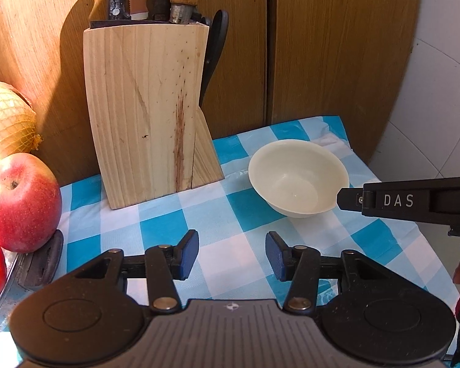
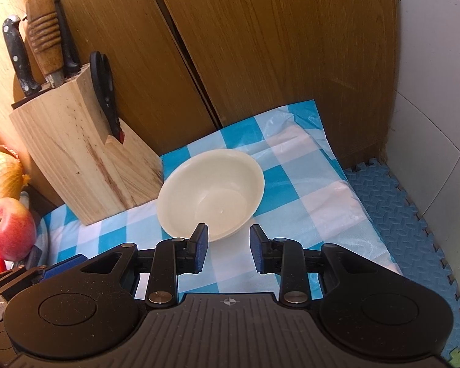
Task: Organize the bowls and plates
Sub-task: 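Move the right gripper to the third cream bowl by the knife block, then close the right gripper on the third cream bowl's rim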
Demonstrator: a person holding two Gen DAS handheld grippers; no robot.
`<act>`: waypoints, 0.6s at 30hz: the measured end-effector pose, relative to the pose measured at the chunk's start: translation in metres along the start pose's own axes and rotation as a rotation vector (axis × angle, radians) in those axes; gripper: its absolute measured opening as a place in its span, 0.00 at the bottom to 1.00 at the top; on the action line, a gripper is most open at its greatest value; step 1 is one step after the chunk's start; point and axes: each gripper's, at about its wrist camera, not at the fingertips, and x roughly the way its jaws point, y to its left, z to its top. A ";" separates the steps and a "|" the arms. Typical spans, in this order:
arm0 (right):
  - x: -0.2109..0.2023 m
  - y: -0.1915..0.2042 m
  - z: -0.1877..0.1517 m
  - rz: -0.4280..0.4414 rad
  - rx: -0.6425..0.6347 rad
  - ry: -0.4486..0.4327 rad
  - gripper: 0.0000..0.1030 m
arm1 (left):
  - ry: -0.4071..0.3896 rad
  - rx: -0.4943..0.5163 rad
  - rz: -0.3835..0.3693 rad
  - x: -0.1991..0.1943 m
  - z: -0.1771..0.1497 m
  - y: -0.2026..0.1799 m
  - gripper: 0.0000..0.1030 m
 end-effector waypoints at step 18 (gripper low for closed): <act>0.043 -0.019 0.019 -0.017 0.038 0.031 0.38 | 0.047 -0.012 -0.009 0.051 0.034 -0.015 0.41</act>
